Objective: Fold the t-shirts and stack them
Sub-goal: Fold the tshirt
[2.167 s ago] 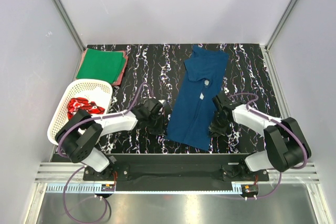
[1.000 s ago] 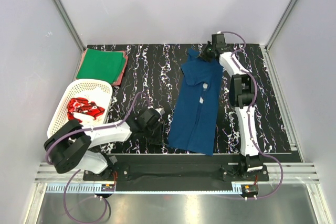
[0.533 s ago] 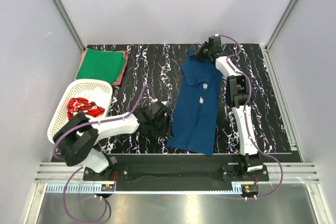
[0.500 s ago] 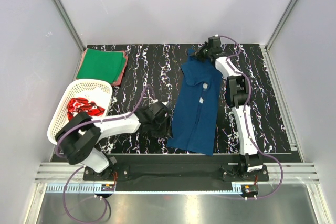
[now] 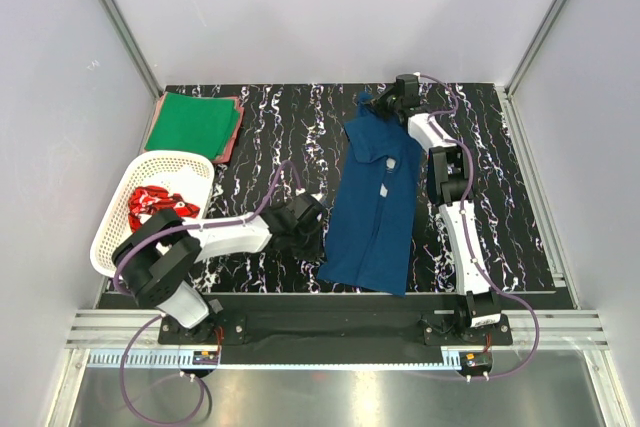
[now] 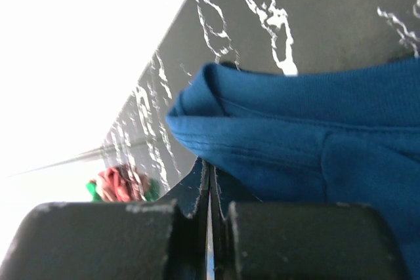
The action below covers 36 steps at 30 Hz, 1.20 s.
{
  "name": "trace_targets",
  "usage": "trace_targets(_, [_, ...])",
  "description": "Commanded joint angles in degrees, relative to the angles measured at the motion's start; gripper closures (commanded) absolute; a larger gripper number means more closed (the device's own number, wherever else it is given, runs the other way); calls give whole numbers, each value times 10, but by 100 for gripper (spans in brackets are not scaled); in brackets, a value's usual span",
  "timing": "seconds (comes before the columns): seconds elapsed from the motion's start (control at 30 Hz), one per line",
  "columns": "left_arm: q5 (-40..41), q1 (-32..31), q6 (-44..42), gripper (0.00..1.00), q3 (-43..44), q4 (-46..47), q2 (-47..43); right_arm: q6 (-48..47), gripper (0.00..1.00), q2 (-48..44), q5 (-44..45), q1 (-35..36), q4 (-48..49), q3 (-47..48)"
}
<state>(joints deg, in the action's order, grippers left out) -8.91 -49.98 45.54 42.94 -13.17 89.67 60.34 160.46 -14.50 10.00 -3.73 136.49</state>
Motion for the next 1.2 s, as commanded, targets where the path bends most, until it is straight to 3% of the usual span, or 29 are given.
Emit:
trace_targets(0.0, [0, -3, -4, 100, -32, -1, 10, 49, 100, 12, 25, -4, 75, 3])
trace_targets(0.27, [-9, -4, 2, 100, -41, 8, 0, 75, 100, 58, 35, -9, 40, 69])
trace_targets(0.57, [-12, -14, 17, 100, -49, 12, -15, 102, 100, 60, 76, -9, 16, 55])
trace_targets(1.17, [-18, -17, 31, 100, -69, 31, 9, 187, 100, 90, 142, 0, 60, 91])
